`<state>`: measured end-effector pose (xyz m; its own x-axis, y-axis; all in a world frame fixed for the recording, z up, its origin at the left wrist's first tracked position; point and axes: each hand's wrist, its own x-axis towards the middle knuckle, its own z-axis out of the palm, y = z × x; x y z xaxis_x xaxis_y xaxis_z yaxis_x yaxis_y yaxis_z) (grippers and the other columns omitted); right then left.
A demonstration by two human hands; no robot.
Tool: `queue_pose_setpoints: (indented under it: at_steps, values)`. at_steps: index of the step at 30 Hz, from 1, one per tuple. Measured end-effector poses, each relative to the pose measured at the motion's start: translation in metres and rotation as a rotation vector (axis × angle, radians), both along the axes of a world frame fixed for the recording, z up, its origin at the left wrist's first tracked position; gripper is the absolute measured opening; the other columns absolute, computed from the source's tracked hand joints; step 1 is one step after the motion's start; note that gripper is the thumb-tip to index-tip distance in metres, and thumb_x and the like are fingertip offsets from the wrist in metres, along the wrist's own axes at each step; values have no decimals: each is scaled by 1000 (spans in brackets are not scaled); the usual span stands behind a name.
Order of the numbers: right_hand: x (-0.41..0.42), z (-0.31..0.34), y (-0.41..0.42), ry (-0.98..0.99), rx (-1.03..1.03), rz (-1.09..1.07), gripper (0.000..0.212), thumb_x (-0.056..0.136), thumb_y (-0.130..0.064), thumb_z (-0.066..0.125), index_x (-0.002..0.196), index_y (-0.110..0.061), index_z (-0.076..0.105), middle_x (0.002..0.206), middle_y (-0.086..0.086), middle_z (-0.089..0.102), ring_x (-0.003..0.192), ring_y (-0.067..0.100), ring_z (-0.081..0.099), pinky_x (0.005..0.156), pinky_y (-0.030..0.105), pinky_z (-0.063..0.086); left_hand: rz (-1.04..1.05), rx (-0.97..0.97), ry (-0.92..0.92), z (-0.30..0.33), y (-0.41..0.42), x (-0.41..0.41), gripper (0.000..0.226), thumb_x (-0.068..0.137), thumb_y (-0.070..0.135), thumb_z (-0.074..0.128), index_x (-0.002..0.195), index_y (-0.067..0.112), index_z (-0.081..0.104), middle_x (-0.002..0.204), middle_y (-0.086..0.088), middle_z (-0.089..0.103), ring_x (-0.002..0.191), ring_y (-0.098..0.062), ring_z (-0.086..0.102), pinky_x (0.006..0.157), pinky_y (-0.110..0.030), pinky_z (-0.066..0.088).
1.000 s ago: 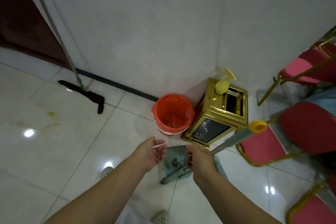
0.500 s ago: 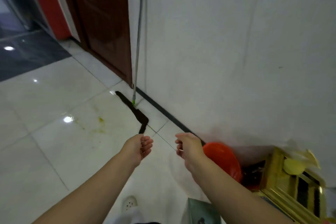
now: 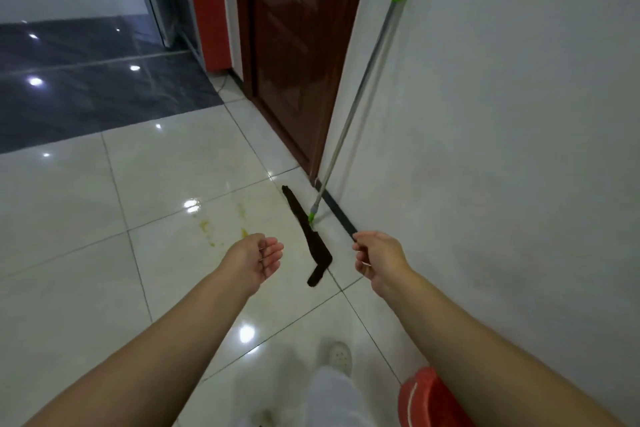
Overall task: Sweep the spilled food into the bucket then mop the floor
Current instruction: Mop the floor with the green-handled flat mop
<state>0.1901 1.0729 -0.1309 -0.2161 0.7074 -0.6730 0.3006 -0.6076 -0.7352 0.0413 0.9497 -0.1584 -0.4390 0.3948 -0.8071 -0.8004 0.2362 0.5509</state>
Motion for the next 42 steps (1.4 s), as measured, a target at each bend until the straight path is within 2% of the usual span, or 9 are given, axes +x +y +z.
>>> queue_pose_setpoints:
  at_steps: [10,16,20,23,26,31,35,39,42]
  values:
    - [-105,5,192,77,20,124,17,95,-3,48,84,-9,60,68,7,55,51,12,42,44,18,42,170,41,23,6,140,-69,30,97,13,32,75,9,52,62,-2,49,38,-9,42,51,-20,38]
    - [-163,21,326,85,71,242,15,94,-1,50,99,-13,58,78,5,59,55,12,47,39,14,45,202,55,-4,23,253,-96,26,99,18,34,83,9,52,66,-3,48,54,-13,41,56,-23,40]
    - [-209,19,400,56,102,268,19,94,-1,49,83,-15,54,76,4,56,58,12,49,42,18,46,262,17,44,22,300,-121,26,98,16,37,82,9,56,63,-2,54,50,-12,49,56,-23,44]
    - [-242,7,438,29,66,276,16,92,2,47,81,-9,53,72,7,52,56,13,47,42,17,47,301,-18,55,9,313,-133,21,96,12,40,82,9,56,55,0,59,40,-9,53,53,-24,43]
    - [-271,-5,467,-13,64,279,7,94,0,49,94,-3,56,70,7,49,58,13,46,46,21,49,359,-78,33,-7,314,-137,20,96,12,42,84,6,58,70,-7,61,58,-15,55,57,-26,44]
    - [-306,-21,495,-42,143,326,52,90,-13,60,139,-13,43,81,2,49,64,12,47,55,24,49,416,-137,13,-23,311,-144,21,96,12,43,85,5,59,77,-8,62,66,-17,56,59,-27,45]
    - [-319,-28,503,-24,175,313,43,94,-19,58,135,-13,45,75,3,46,55,10,40,40,14,44,443,-141,5,-30,305,-146,21,96,12,43,85,5,59,77,-8,62,68,-17,57,61,-27,46]
    - [-323,-36,500,-128,216,350,36,94,-38,54,122,-15,54,95,4,52,62,11,46,46,21,47,479,-125,-34,-38,291,-145,23,97,16,41,84,8,59,79,-6,62,70,-16,57,62,-26,45]
    - [-319,-39,487,-204,229,381,41,92,-41,55,118,-9,59,79,2,51,59,14,50,58,27,56,514,-130,-58,-43,271,-141,26,98,18,39,83,9,58,81,-6,62,71,-15,57,62,-26,45]
